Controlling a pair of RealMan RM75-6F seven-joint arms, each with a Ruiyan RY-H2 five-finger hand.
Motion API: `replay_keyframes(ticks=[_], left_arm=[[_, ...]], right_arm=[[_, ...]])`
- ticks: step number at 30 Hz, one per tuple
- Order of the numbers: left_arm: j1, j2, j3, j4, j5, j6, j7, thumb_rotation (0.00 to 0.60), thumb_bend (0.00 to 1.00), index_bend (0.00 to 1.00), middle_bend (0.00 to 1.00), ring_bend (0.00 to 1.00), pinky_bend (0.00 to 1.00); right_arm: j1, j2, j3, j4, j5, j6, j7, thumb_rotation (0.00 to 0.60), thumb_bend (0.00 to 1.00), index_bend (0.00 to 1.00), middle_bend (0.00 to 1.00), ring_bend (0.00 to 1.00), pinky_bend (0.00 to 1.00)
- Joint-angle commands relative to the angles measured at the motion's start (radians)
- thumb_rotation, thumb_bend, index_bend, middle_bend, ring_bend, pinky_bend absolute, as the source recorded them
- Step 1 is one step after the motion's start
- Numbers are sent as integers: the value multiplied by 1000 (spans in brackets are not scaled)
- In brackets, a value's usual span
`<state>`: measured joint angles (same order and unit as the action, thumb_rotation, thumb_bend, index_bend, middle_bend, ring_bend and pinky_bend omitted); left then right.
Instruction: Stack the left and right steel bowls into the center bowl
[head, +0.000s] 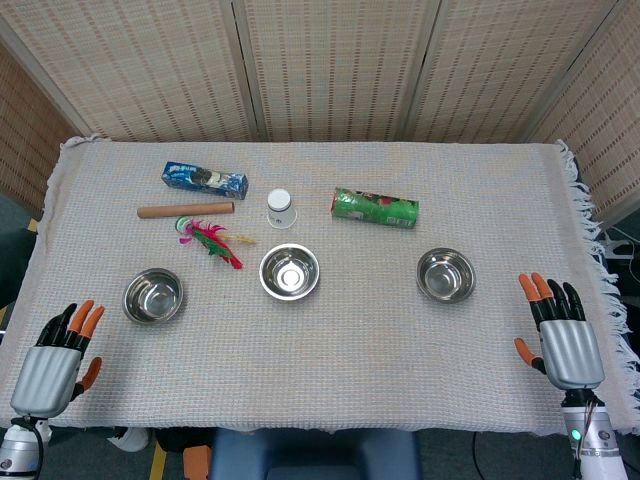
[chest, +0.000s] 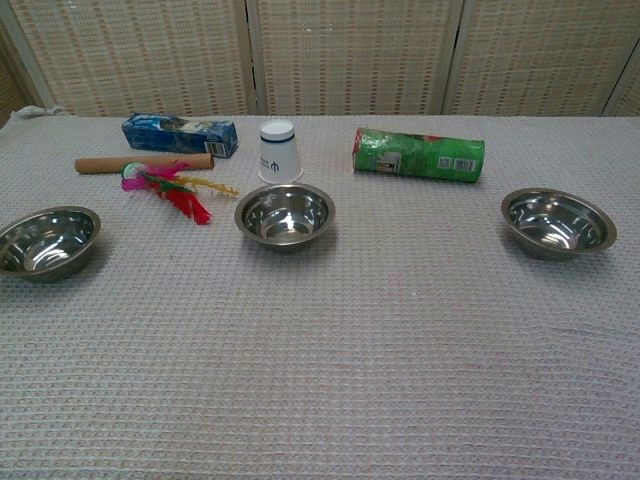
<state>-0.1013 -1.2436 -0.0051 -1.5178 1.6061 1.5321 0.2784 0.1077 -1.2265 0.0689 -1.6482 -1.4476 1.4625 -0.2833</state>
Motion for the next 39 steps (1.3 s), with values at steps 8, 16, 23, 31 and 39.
replay_keyframes(ticks=[8, 16, 23, 31, 39], left_arm=[[-59, -100, -31, 106, -8, -63, -31, 600, 410, 6, 0, 0, 155], [-162, -276, -71, 361, -48, -183, -121, 600, 412, 156, 0, 0, 154], [-192, -391, -69, 542, -61, -205, -154, 600, 413, 174, 0, 0, 153], [-213, -460, -59, 676, -73, -232, -195, 600, 408, 269, 2, 0, 153], [-239, -573, -68, 877, -44, -136, -269, 600, 556, 684, 129, 4, 155]], right_arm=[[0, 4, 7, 3, 13, -4, 10, 600, 178, 0, 0, 0, 0], [11, -12, 22, 21, 50, -27, -11, 600, 177, 0, 0, 0, 0], [11, -17, 24, 24, 56, -25, -18, 600, 178, 0, 0, 0, 0], [12, -18, 23, 25, 60, -28, -20, 600, 178, 0, 0, 0, 0], [10, -16, 22, 22, 59, -24, -21, 600, 177, 0, 0, 0, 0]])
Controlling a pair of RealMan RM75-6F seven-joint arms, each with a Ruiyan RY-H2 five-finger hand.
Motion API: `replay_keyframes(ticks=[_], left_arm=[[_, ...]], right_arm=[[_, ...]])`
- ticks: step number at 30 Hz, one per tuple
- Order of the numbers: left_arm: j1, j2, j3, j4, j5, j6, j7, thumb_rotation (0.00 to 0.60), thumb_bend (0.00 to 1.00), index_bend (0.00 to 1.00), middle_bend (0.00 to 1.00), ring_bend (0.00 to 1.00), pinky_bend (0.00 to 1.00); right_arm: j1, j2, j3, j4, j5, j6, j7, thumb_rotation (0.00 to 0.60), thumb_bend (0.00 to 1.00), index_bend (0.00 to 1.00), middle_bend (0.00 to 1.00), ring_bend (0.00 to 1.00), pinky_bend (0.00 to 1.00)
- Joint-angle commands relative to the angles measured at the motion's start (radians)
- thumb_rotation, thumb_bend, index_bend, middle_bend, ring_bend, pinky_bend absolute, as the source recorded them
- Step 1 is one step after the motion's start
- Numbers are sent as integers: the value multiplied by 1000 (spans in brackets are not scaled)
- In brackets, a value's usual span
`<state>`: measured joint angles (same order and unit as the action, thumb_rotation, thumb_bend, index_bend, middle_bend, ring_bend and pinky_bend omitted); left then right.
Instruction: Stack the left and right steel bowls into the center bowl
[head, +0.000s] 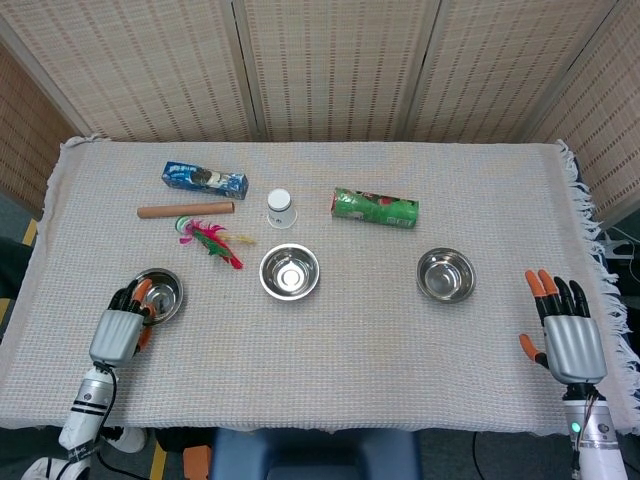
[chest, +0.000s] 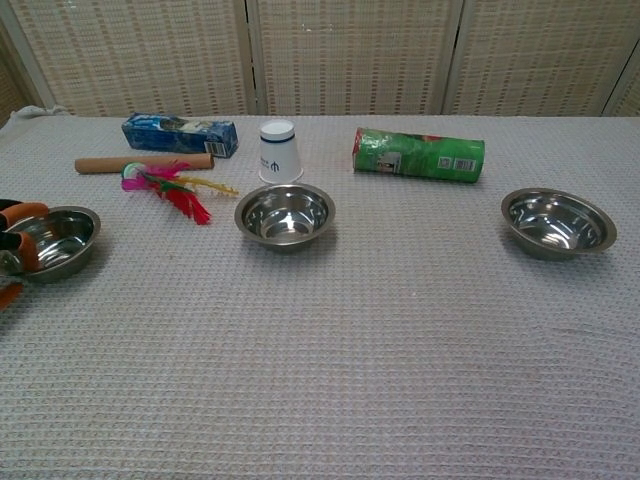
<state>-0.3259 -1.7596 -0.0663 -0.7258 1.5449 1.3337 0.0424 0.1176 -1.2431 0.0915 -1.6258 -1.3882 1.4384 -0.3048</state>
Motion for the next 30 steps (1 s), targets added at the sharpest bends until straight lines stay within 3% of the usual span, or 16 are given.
replay_keyframes(ticks=[1, 7, 14, 23, 25, 30], left_arm=[[-18, -70, -8, 106, 21, 78, -42, 600, 577, 729, 149, 8, 156], [-52, -101, -16, 150, 50, 178, -76, 600, 596, 791, 184, 18, 157], [-154, -76, -45, 24, 89, 217, -17, 600, 594, 793, 185, 19, 157], [-262, -75, -95, -67, 81, 160, 24, 600, 595, 792, 186, 18, 156], [-327, -102, -118, -84, 81, 109, 25, 600, 594, 791, 187, 18, 156], [-387, -183, -118, -17, 64, 36, 30, 600, 594, 783, 187, 19, 156]], right_arm=[[0, 1, -1, -1, 0, 0, 1, 600, 177, 0, 0, 0, 0], [-1, 7, -3, -6, -1, -2, 9, 600, 177, 0, 0, 0, 0], [-4, 16, -3, -14, -3, 0, 21, 600, 177, 0, 0, 0, 0], [-9, 27, 7, -19, 10, 10, 31, 600, 177, 0, 0, 0, 0], [-13, 34, 17, -21, 21, 18, 39, 600, 178, 0, 0, 0, 0], [-19, 48, 26, -27, 25, 32, 58, 600, 178, 0, 0, 0, 0]])
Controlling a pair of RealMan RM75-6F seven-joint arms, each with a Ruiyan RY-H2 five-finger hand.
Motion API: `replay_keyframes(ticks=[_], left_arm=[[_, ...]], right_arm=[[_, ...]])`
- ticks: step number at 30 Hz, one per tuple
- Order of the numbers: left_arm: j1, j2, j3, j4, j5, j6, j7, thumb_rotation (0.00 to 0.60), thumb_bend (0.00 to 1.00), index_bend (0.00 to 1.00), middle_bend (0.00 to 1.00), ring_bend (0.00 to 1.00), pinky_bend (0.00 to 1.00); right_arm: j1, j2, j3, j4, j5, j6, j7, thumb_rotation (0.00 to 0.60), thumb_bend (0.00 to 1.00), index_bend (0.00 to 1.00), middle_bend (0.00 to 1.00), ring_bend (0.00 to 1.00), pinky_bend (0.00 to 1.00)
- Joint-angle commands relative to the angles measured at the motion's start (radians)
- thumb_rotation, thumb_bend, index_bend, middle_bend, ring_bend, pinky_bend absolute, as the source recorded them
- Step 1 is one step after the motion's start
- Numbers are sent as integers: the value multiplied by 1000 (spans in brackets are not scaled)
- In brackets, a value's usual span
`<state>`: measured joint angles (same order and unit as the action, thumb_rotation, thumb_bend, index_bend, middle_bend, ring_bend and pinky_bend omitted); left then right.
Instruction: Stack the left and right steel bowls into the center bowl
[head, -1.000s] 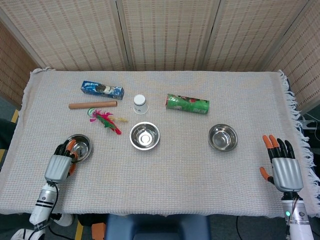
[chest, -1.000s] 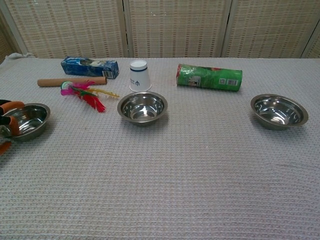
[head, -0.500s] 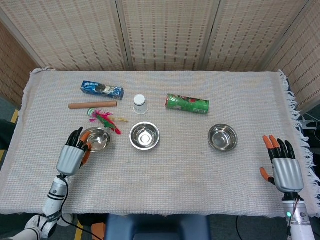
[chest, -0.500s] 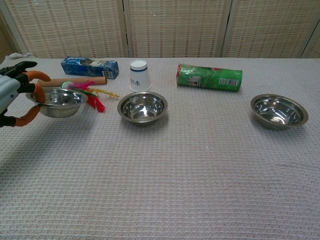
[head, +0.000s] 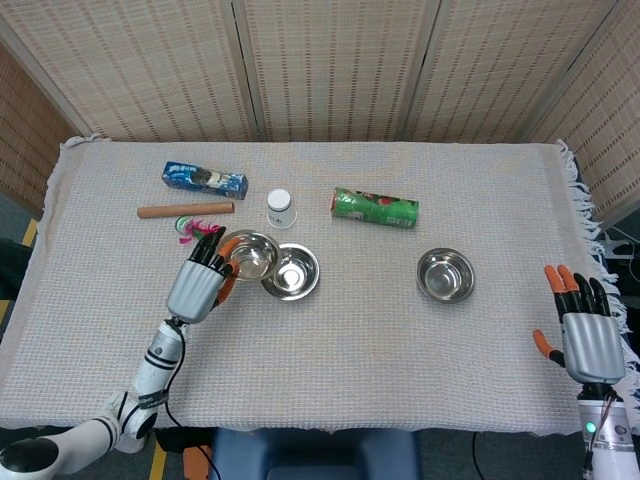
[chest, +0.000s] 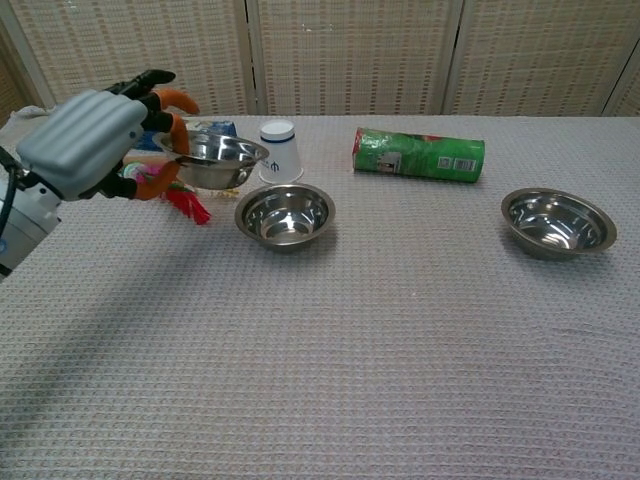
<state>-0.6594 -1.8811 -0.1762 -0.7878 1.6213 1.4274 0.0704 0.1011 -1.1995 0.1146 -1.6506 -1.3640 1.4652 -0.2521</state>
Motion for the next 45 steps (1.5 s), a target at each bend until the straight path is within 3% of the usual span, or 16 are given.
replay_keyframes(ticks=[1, 8, 11, 12, 14, 17, 26, 33, 39, 45], left_arm=[[-59, -77, -7, 63, -16, -66, -2, 600, 594, 782, 187, 19, 156], [-89, -170, 3, 202, -44, -117, -56, 600, 582, 751, 185, 18, 156], [-90, -184, 16, 228, -50, -142, -61, 600, 548, 650, 171, 13, 156], [-89, -182, 23, 222, -55, -165, -58, 600, 528, 546, 152, 8, 155], [-87, -172, 31, 196, -62, -191, -50, 600, 479, 221, 86, 0, 150], [-81, -139, 46, 119, -67, -217, -6, 600, 438, 17, 38, 0, 144], [-41, 30, 58, -260, -113, -267, 179, 600, 404, 0, 0, 0, 143], [86, 254, 112, -549, -127, -157, 335, 600, 404, 0, 0, 0, 142], [233, 397, 162, -628, -159, -24, 342, 600, 404, 0, 0, 0, 134], [291, 444, 161, -638, -172, 24, 308, 600, 407, 0, 0, 0, 130]], right_arm=[[-4, 6, 4, -3, 1, 7, 8, 600, 177, 0, 0, 0, 0], [-10, 17, 6, -8, 0, 16, 20, 600, 178, 0, 0, 0, 0], [-8, 16, 7, -7, 4, 10, 19, 600, 177, 0, 0, 0, 0], [-6, 15, 6, -6, 5, 6, 17, 600, 177, 0, 0, 0, 0], [-3, 13, 6, -5, 5, 2, 14, 600, 178, 0, 0, 0, 0], [-1, 9, 5, -5, 5, -1, 9, 600, 177, 0, 0, 0, 0], [13, -9, -3, -5, 3, -26, -16, 600, 177, 0, 0, 0, 0], [132, -28, 9, 18, -9, -192, -55, 600, 178, 0, 0, 0, 0], [262, -99, 30, 116, 17, -365, -90, 600, 178, 0, 0, 0, 0], [330, -203, 23, 254, 71, -475, -89, 600, 178, 23, 0, 0, 0]])
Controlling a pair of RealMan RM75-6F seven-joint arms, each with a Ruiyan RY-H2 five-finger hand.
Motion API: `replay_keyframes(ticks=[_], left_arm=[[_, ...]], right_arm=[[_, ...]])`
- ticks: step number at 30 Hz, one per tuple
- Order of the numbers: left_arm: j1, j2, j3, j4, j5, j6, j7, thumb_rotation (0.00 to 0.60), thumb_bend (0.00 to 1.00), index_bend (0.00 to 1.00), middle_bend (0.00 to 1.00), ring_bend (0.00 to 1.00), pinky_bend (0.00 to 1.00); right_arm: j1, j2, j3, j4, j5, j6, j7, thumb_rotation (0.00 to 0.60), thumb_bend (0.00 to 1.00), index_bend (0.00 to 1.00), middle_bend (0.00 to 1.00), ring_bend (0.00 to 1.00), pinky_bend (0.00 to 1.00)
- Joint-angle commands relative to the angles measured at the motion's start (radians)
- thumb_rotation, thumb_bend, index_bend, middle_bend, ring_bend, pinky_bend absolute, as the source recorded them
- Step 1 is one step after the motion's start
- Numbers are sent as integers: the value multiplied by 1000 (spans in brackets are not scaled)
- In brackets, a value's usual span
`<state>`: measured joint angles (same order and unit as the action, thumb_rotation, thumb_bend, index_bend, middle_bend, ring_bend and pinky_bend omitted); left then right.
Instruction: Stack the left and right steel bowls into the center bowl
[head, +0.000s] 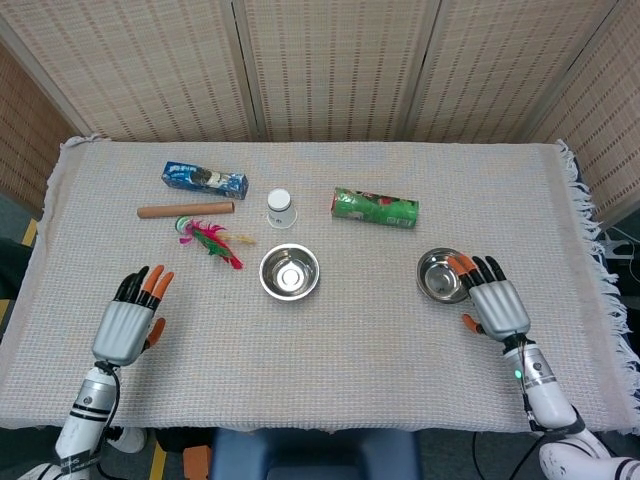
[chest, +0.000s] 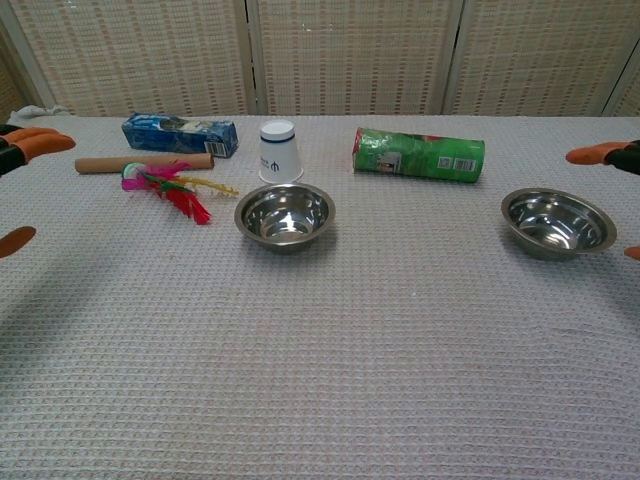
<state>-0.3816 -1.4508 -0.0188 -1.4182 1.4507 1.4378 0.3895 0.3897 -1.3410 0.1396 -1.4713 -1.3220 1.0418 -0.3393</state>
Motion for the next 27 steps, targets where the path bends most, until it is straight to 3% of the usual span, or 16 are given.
replay_keyframes(ticks=[1, 6, 15, 19, 27], left_arm=[[16, 17, 3, -7, 3, 16, -13, 600, 406, 0, 0, 0, 130], [27, 23, -4, 10, 9, 16, -28, 600, 406, 0, 0, 0, 130], [37, 36, -21, 26, 14, 8, -58, 600, 406, 0, 0, 0, 130], [40, 37, -28, 28, 23, 13, -72, 600, 406, 0, 0, 0, 130], [48, 32, -43, 42, 46, 38, -79, 600, 406, 0, 0, 0, 131]], right_arm=[[47, -76, -5, 94, 31, -59, 1, 600, 178, 37, 0, 0, 0], [70, -156, -14, 205, 34, -75, 24, 600, 185, 152, 0, 0, 0], [76, -264, -26, 352, -14, -14, 105, 600, 292, 544, 4, 0, 0], [74, -295, -25, 396, -42, 34, 139, 600, 337, 691, 62, 0, 0], [85, -298, -27, 378, -151, 163, 218, 600, 391, 783, 135, 0, 24]])
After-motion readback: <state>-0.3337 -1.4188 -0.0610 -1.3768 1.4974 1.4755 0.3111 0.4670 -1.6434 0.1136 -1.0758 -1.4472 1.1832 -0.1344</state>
